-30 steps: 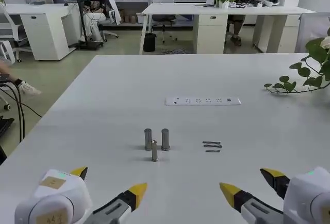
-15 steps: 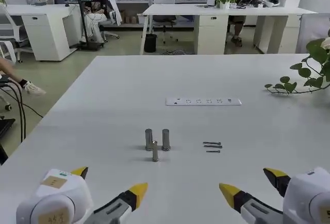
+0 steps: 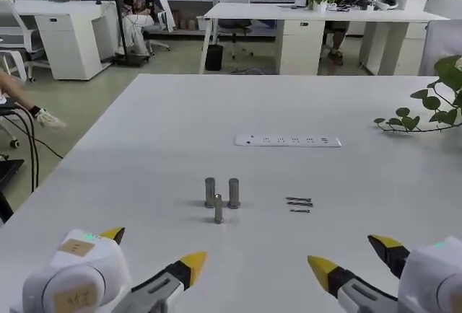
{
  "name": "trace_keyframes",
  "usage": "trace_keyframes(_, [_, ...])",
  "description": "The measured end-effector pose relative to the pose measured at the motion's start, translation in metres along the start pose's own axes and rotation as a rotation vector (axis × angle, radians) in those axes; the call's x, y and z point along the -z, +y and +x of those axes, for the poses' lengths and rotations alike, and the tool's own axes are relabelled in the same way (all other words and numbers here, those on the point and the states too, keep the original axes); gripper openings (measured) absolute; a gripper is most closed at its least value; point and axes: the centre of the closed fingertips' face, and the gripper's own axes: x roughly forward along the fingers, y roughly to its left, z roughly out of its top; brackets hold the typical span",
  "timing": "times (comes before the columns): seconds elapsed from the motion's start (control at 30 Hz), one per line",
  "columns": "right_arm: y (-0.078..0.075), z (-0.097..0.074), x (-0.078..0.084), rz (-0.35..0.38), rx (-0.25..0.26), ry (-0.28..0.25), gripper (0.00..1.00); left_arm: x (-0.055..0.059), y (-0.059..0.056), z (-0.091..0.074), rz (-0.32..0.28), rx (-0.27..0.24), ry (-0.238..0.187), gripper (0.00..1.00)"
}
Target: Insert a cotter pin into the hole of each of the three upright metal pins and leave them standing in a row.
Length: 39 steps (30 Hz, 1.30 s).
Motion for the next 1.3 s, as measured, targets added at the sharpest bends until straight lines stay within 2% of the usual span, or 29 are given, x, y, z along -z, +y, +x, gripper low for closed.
trace_keyframes(0.4, [0.007, 0.002, -0.002, -0.008, -0.033, -0.002, 0.53, 0.002, -0.001, 0.002, 0.012, 0.01, 0.016, 0.73])
trace_keyframes(0.6, [0.0, 0.002, -0.003, 0.007, -0.015, -0.003, 0.54, 0.002, 0.001, 0.001, 0.009, 0.001, 0.018, 0.73])
trace_keyframes(0.9, [-0.008, 0.003, 0.0, 0.039, -0.01, 0.013, 0.59, 0.001, -0.001, 0.001, 0.021, 0.008, 0.027, 0.73])
trace_keyframes(0.97, [-0.009, 0.002, -0.002, 0.031, -0.012, 0.014, 0.6, 0.001, 0.001, 0.002, 0.008, 0.0, 0.03, 0.72])
trace_keyframes(1.17, [-0.003, 0.002, -0.007, 0.051, -0.066, 0.029, 0.55, -0.001, 0.008, 0.006, 0.011, 0.002, 0.043, 0.67])
trace_keyframes(1.3, [-0.003, 0.003, -0.009, 0.05, -0.086, 0.042, 0.53, -0.003, 0.006, 0.015, 0.037, 0.031, 0.047, 0.62])
